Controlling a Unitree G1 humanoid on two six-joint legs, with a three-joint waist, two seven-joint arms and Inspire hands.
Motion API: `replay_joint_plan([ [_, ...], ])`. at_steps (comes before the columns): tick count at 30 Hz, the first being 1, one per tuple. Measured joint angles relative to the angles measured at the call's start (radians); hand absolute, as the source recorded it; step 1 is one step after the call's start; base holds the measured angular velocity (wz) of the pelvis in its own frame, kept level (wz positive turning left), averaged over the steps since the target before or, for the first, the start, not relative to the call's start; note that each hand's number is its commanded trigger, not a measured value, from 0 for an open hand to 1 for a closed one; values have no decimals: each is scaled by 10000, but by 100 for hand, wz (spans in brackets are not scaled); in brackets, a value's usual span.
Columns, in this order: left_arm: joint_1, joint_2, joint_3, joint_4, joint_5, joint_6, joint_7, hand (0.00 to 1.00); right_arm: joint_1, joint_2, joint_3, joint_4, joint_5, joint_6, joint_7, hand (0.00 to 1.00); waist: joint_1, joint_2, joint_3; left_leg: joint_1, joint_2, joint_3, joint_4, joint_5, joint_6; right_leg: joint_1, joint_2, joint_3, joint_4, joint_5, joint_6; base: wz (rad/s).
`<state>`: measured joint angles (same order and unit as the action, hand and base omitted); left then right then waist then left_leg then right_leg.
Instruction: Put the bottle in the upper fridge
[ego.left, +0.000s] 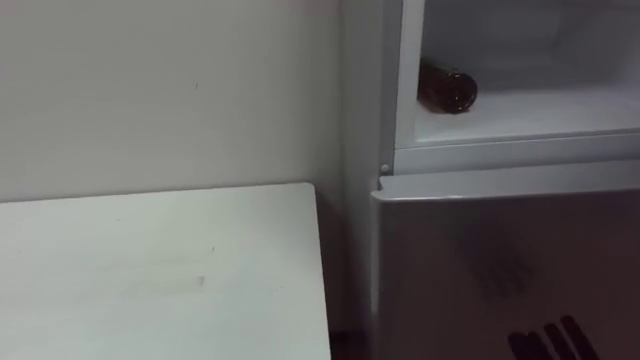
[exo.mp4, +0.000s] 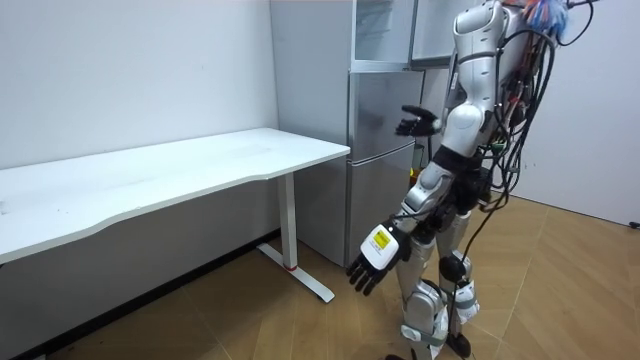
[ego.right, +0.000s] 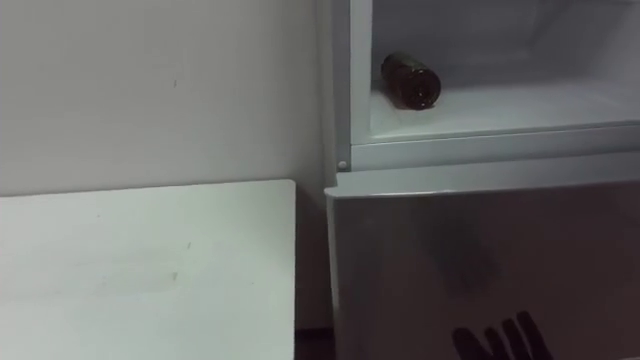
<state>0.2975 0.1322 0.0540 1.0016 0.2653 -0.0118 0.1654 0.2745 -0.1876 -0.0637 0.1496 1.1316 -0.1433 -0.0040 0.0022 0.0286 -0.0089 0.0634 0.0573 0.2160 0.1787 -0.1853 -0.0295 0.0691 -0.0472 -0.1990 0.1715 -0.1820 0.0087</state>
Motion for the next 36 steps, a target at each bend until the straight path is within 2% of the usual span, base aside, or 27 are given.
replay_joint_plan([
  [5, -16, -16, -1, -91, -102, -228, 26, 0, 401, 24, 13, 1535, 0, 1, -314, 0, -100, -34, 0, -10, -12, 20, -14, -1, 1, -36, -9, 28, 3, -11, 15, -2],
  [12, 44, 4, 28, 189, -1198, -565, 100, 0, 443, 70, -95, 4161, -145, -108, -813, 0, -367, -205, 6, 51, -10, 25, -16, -2, 0, 1, -2, 66, -3, -17, 17, 0],
  [15, 166, 2, 36, 207, -1447, -575, 205, 0, 443, 377, -689, 4999, -737, -89, -1168, 0, -554, -240, 20, 13, -6, -1, -22, -9, 2, -21, -2, 38, 4, -47, 28, 3],
  [22, 309, 0, 220, 207, -1575, -556, 196, 0, 284, 361, -1425, 6367, -1209, -76, -2268, 0, -677, -272, 18, 157, -13, 33, -94, -35, 8, 17, -8, 106, 43, -54, 30, -3],
  [26, 308, 27, 264, 200, -1657, -526, 197, 0, 64, 344, -2188, 6196, -1158, -77, -3119, 0, -801, -291, 33, 191, -25, 72, -128, -34, 8, -11, -25, 114, 107, -85, 31, -3],
  [32, 411, 94, 648, 156, -1653, -510, 209, 0, -209, 191, -3221, 5485, -1163, -102, -4890, 0, -875, -500, 45, 268, -32, 122, -192, -40, -3, -26, -9, 218, 180, -160, 40, -2],
  [36, 857, 127, 1019, -475, -1645, -417, 208, 0, 35, 102, -3964, 3729, -1224, -198, -6066, 0, -1063, -547, 63, 249, -66, 88, -259, -40, 0, -61, -24, 233, 164, -179, 70, 0],
])
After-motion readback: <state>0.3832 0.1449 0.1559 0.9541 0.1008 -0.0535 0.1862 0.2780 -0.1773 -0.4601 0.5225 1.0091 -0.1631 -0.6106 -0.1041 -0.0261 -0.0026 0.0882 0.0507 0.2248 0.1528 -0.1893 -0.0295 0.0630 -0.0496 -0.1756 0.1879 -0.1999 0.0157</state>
